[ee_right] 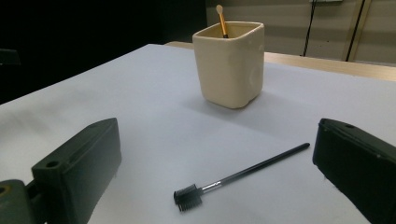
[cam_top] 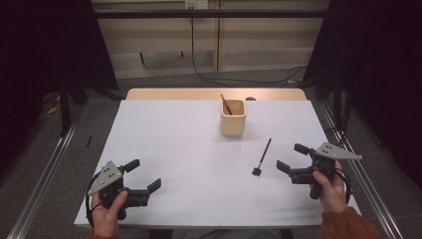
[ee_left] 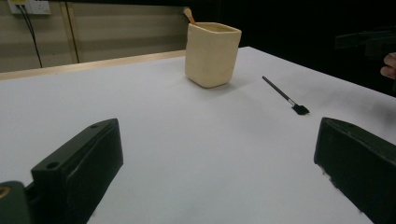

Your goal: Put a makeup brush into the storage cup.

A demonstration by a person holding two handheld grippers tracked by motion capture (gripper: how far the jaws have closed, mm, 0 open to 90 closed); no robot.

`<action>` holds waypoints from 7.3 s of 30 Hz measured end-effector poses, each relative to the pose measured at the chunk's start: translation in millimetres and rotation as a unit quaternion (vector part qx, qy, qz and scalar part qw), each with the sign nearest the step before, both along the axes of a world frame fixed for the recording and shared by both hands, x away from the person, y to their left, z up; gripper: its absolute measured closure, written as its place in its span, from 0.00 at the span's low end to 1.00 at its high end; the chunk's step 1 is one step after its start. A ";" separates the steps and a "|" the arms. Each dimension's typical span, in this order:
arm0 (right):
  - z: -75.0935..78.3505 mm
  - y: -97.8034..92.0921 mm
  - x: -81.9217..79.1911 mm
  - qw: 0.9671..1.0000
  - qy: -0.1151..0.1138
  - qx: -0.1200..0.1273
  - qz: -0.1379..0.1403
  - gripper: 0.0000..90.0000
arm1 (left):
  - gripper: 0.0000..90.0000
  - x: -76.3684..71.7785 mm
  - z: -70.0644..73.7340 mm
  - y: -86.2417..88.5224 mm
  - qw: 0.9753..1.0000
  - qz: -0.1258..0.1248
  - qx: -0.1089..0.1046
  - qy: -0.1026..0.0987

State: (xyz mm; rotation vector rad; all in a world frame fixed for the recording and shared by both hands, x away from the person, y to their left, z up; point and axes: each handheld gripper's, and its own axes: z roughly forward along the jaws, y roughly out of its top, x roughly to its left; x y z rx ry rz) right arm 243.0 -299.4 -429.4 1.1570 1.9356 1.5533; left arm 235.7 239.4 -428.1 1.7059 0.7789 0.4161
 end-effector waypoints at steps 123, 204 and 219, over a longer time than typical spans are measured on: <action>6.7 42.5 135.1 0.934 0.275 -0.229 0.012 0.14 | 0.01 -5.7 -1.5 4.4 1.000 -0.005 -0.001 0.000; -22.5 66.8 149.1 0.847 0.441 -0.293 -0.046 0.93 | 0.02 -5.0 -3.2 5.8 1.000 -0.001 0.005 0.002; -21.7 61.4 149.9 0.851 0.441 -0.282 -0.035 0.96 | 0.02 -3.6 -4.1 6.2 1.000 0.000 0.004 0.005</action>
